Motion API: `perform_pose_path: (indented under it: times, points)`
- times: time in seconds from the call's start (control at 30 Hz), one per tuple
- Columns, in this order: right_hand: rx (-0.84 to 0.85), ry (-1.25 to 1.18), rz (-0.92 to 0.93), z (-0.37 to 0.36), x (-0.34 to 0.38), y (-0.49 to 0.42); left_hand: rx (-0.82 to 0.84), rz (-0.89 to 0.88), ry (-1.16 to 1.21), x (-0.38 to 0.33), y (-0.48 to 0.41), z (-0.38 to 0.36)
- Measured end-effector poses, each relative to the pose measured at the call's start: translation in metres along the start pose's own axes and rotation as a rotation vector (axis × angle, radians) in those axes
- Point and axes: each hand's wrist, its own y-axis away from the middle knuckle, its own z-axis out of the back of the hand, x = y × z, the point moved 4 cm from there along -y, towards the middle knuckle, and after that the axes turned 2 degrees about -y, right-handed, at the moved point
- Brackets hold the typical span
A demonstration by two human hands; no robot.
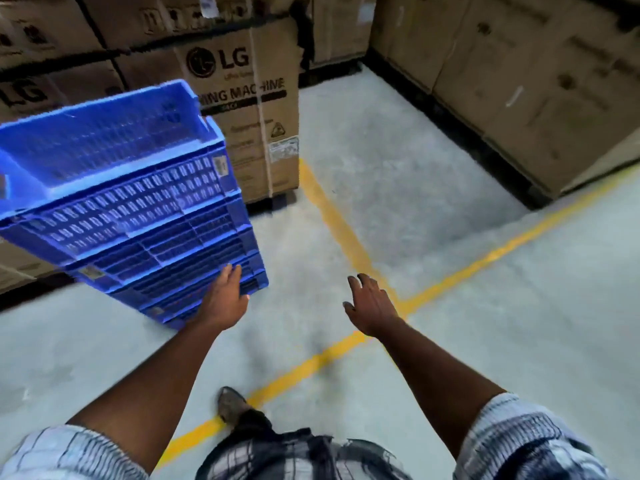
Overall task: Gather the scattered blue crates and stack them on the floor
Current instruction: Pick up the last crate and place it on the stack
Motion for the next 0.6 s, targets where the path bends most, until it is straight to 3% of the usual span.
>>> perform_pose_path:
  times: [0.2, 0.6]
  points:
    - [-0.094, -0.086, -0.293, 0.006, -0.16, 0.117, 0.083, -0.294, -0.144, -0.163, 0.023, -0.076]
    - [-0.235, -0.29, -0.799, -0.008, -0.324, 0.304, 0.348, -0.893, -0.322, -0.44, 0.102, -0.217]
